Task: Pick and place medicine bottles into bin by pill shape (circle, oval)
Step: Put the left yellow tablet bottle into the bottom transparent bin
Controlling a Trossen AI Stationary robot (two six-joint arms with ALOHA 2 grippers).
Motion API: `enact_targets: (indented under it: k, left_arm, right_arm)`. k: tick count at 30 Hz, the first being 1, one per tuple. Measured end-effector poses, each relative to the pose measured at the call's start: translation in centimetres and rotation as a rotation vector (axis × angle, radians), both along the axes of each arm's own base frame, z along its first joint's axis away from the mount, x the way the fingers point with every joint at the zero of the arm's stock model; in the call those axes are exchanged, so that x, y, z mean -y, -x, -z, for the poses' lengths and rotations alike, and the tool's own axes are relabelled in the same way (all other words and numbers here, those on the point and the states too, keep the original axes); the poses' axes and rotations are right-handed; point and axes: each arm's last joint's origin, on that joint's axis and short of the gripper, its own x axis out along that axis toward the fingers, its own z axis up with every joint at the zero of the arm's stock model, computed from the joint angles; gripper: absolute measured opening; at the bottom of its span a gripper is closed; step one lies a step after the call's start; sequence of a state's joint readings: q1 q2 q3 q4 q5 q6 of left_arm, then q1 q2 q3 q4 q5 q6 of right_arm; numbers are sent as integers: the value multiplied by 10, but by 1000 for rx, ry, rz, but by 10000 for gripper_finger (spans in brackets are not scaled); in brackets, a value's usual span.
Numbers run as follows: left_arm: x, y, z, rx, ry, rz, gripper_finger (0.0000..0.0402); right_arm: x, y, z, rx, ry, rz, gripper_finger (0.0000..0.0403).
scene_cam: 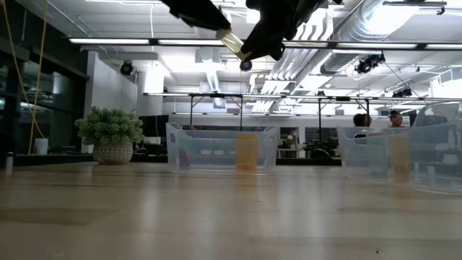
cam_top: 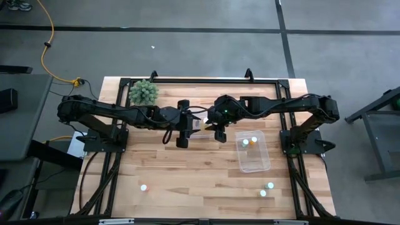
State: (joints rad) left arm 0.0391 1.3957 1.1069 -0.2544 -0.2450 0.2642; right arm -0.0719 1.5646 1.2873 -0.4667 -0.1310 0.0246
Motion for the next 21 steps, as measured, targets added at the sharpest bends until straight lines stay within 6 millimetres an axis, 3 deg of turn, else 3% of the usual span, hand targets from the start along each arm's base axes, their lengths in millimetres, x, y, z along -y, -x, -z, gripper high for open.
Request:
enact_targets:
  k: [11,21]
  left_arm:
    - [0,31,-40,46,0,-33,200]
    - [1,58,-60,143,103,-124,200]
  right_arm:
    - [0,-1,-1,12,6,-3,99]
    - [0,-3,-4,55,-7,-25,99]
